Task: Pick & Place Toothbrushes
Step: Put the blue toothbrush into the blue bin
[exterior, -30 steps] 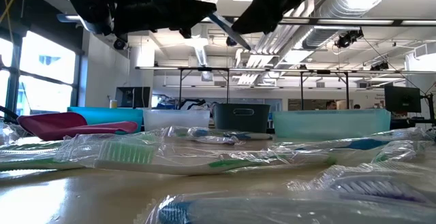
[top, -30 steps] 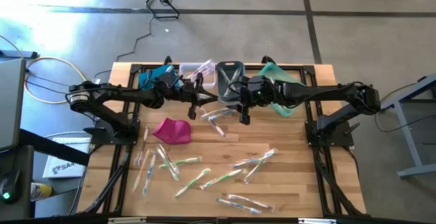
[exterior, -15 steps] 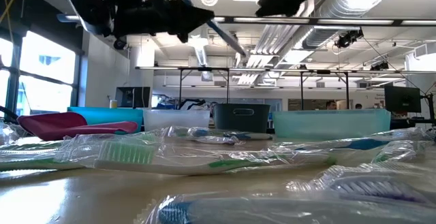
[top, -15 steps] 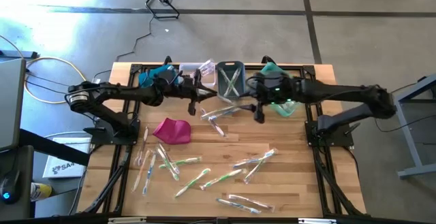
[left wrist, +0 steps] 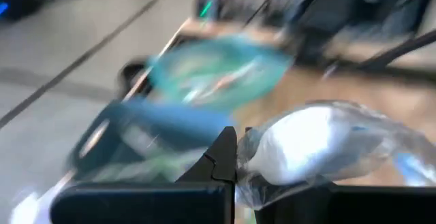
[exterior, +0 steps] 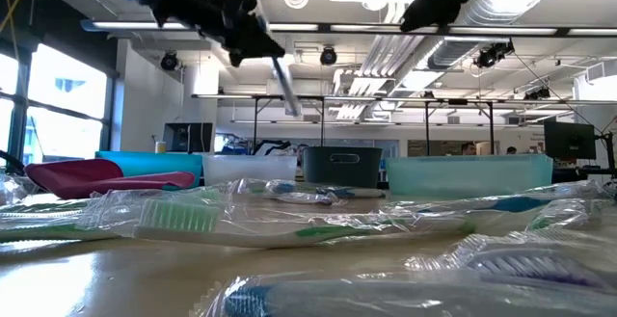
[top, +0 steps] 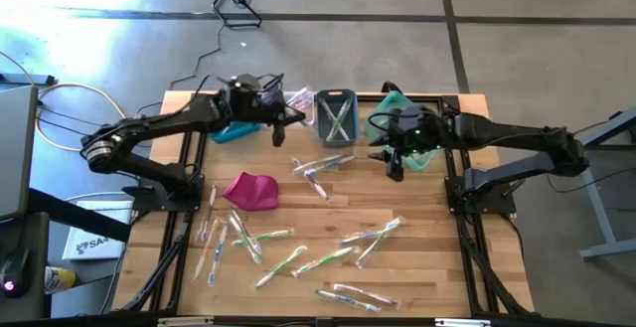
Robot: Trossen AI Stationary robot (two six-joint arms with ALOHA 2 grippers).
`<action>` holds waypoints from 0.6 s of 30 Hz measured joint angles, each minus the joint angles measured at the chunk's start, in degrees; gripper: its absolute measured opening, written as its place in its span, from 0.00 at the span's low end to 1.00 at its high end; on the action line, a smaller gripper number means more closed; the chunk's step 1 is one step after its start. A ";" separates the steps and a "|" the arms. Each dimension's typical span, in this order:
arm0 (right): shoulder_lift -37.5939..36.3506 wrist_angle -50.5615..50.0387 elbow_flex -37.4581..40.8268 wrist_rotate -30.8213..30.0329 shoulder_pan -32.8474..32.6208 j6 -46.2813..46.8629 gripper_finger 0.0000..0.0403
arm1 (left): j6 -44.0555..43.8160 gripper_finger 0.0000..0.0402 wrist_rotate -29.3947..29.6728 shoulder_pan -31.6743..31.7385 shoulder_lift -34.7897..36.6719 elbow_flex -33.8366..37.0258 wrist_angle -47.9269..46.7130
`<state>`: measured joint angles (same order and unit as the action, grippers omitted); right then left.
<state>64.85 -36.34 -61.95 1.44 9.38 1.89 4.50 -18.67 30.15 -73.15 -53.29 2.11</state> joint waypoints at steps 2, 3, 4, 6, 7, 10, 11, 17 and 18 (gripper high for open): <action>1.41 -0.43 0.02 -0.01 0.01 0.02 0.35 | 2.27 0.02 7.22 -0.15 0.03 -4.65 -11.00; 2.16 -0.43 0.02 0.02 0.01 -0.02 0.34 | 2.83 0.02 10.64 -0.17 0.03 -6.78 -16.18; 2.95 -0.41 0.02 -0.01 0.01 -0.03 0.33 | 3.06 0.02 14.06 -0.19 0.03 -8.86 -20.94; 4.49 -0.41 0.02 0.02 0.01 -0.09 0.32 | 3.20 0.02 20.59 -0.17 0.03 -11.85 -27.78; 5.37 -0.40 0.02 -0.01 0.01 -0.15 0.31 | 3.23 0.02 23.10 -0.16 0.03 -13.00 -30.52; 7.81 -0.41 0.04 -0.01 0.01 -0.17 0.29 | 3.16 0.02 26.37 0.08 0.47 -15.99 -37.24; 8.70 -0.41 0.04 -0.01 0.01 -0.22 0.29 | 3.16 0.02 26.87 0.49 0.81 -16.65 -38.16; 12.93 -0.42 0.09 -0.01 0.01 -0.63 0.27 | 3.90 0.03 28.47 2.72 2.59 -17.58 -40.12; 13.47 -0.43 0.09 -0.01 0.01 -0.63 0.26 | 4.36 0.04 28.28 3.28 2.90 -17.52 -40.43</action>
<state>78.32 -36.77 -61.87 1.43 9.39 1.26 8.86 9.61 33.43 -70.26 -70.81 -38.33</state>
